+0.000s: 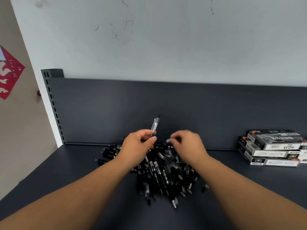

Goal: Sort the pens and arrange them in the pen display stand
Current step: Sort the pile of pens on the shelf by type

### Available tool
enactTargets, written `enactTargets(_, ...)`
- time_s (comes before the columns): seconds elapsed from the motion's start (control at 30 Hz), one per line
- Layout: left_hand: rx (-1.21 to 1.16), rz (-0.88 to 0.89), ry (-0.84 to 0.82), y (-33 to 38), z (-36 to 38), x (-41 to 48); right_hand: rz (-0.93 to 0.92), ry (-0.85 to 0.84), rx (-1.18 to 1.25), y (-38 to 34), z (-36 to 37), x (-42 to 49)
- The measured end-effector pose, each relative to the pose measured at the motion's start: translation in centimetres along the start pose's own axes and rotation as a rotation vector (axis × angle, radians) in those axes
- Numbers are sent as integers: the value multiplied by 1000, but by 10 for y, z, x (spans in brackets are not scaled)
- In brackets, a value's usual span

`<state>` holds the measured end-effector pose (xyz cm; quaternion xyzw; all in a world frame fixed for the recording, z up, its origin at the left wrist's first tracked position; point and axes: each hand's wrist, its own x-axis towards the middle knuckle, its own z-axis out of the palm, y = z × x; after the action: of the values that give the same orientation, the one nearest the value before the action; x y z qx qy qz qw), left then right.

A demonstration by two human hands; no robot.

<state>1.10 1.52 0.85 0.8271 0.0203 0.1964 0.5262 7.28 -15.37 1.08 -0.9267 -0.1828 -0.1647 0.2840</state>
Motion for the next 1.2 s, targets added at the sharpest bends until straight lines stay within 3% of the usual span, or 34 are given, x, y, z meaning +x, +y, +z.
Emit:
enactTargets(0.07, 16, 34, 13, 5, 2, -1, -68, 231, 220, -13, -19, -5)
enactTargets(0.13, 19, 77, 9, 13, 5, -2, -106, 294, 407, -28, -35, -12)
enactTargets(0.27, -59, 142, -124, 24, 7, -9, -30, 208, 599, -42, -43, -21)
enactTargets(0.4, -326, -38, -279, 25, -1, -17, 74, 120, 686, -35, -36, -25)
enactTargets(0.53, -262, -80, -324, 17, -7, -20, 124, -13, 781, -34, -25, -26)
enactTargets(0.6, -238, -108, -276, 15, -7, -20, 144, -90, 710, -31, -21, -25)
enactTargets(0.73, -247, -189, -140, 5, -11, -18, -11, -317, -183, -19, -12, -29)
enactTargets(0.8, -270, -234, -121, 0, -14, -18, -29, -397, -325, -17, -6, -34)
enactTargets(1.0, -302, -336, -106, -2, -13, -22, 173, -296, -134, -18, -11, -33)
enactTargets(1.1, -329, -359, -98, 2, -11, -25, 174, -190, 86, -29, -20, -36)
enactTargets(1.2, -337, -367, -108, 6, -15, -28, 145, -201, 300, -53, -16, -43)
